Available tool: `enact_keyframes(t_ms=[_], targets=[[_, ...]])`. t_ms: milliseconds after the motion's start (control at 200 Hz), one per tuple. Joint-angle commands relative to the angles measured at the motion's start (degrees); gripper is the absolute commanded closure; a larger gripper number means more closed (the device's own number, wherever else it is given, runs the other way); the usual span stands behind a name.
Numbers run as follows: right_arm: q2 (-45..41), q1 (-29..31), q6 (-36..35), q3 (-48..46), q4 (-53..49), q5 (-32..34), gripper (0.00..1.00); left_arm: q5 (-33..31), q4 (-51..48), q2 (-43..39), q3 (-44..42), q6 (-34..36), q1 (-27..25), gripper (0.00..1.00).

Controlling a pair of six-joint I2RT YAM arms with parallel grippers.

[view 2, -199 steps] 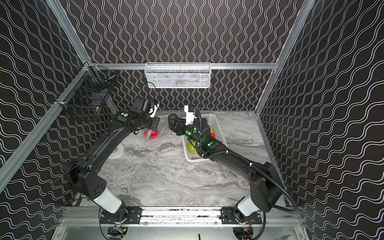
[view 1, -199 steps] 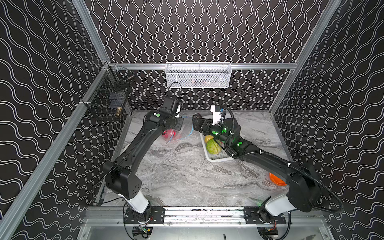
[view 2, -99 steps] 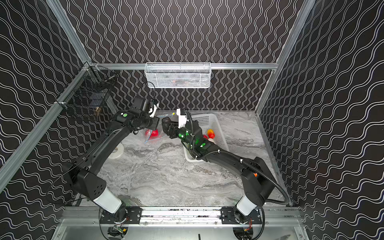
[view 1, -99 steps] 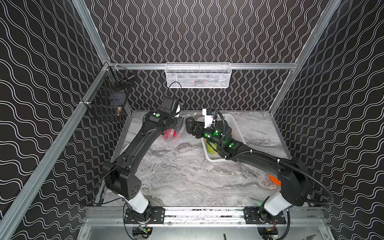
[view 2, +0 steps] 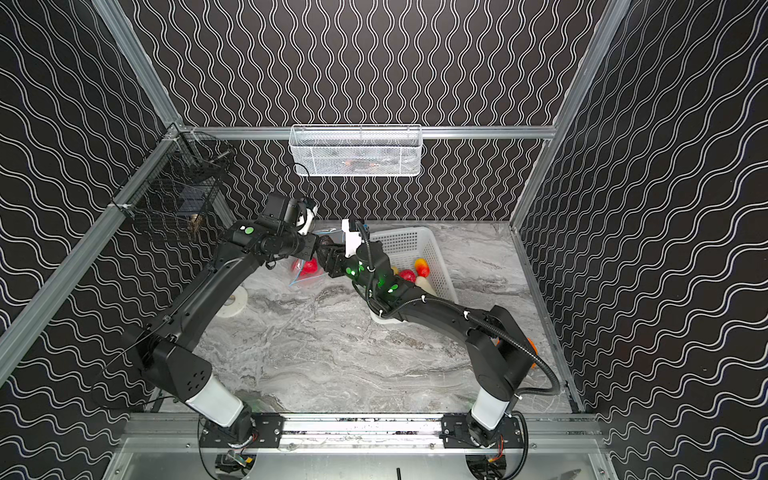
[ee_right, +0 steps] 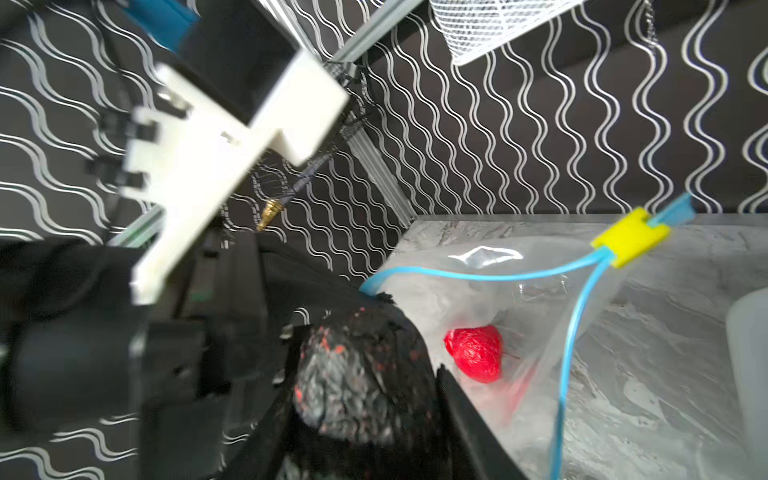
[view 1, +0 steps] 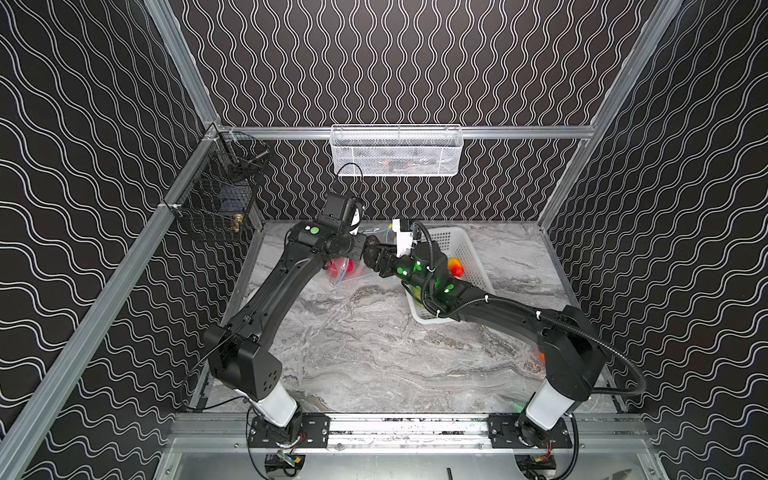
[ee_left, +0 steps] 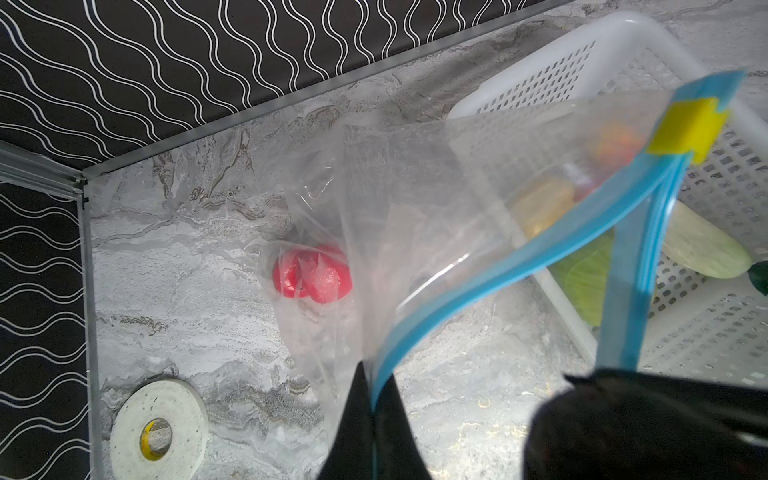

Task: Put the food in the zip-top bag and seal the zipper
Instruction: 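Lower the dark avocado into the bag opening with the right gripper, then open the right gripper to release the avocado into the bag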

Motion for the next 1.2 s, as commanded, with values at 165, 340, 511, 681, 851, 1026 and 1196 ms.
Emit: enact_keyframes(t_ms=[165,340,511,681,851,1026,1196], targets=[[2.0,0.6,-1.5,3.3,-3.6,4.7,0.45,0.7,0.3,-0.7,0.6,-0.8,0.3,1.0],[3.2,0.6,-2.0,4.8,-4.9,4.7,0.31,0.9,0.2,-0.5,0.6,-0.8,0.4,1.0],[2.5,0.7,-1.7,4.2,-4.1,4.5,0.2,1.1,0.2,-0.2,0.6,-0.9,0.4,1.0],[0.6,0.7,-1.3,3.8,-4.0,4.1,0.18,1.7,-0.1,0.5,1.2,-1.2,0.4,1.0],[-1.2,0.6,-1.3,3.1,-4.6,4.5,0.14,1.8,-0.2,0.8,1.6,-1.2,0.4,1.0],[-2.7,0.7,-1.6,2.9,-5.6,5.0,0.09,1.8,-0.3,0.9,1.6,-1.2,0.4,1.0],[-3.5,0.6,-1.3,2.9,-6.7,5.2,0.01,1.7,-0.2,0.9,1.6,-1.1,0.4,1.0]])
